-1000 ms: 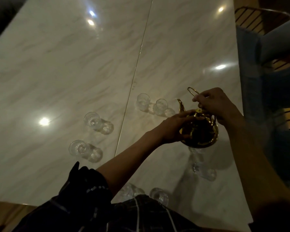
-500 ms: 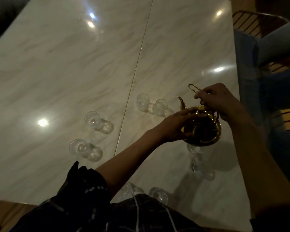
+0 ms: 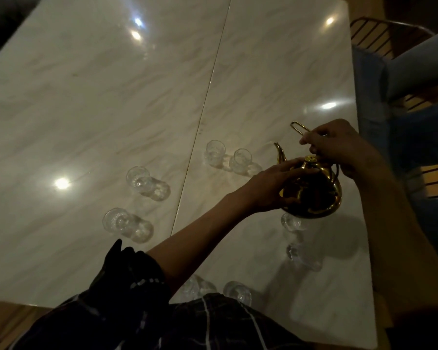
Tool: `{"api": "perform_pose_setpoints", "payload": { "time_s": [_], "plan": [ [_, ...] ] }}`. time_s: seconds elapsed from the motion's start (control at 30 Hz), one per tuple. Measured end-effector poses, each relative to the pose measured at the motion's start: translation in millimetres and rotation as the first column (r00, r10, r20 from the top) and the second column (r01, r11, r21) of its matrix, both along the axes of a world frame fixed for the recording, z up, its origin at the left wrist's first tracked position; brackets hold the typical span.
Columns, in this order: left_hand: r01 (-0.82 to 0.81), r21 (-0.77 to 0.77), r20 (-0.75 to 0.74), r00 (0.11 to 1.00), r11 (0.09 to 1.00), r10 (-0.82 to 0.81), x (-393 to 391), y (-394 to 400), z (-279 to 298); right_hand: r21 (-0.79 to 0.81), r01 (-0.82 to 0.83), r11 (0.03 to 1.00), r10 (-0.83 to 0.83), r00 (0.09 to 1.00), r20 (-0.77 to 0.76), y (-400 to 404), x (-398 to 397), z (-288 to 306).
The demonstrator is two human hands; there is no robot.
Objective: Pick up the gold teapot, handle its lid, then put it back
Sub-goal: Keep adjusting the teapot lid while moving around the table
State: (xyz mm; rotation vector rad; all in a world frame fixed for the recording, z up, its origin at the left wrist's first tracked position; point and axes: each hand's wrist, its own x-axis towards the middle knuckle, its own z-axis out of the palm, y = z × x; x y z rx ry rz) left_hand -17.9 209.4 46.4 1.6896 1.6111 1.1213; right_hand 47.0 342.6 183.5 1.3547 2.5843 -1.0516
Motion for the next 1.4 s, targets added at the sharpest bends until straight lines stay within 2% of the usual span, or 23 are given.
{"api": "perform_pose_setpoints", "payload": {
  "time_s": [0.67, 1.4],
  "plan": [
    [-0.005, -0.003, 0.025, 1.000, 1.000, 0.005, 4.2, -7.6, 23.8, 0.003, -0.029, 1.000, 0.028, 0.999, 0.024, -4.3, -0.6, 15.7],
    [-0.012, -0.014, 0.014, 1.000, 1.000, 0.012, 2.1, -7.4, 19.3, 0.009, -0.031, 0.999, 0.031, 0.999, 0.027, -9.2, -5.1, 18.3]
  ]
}}
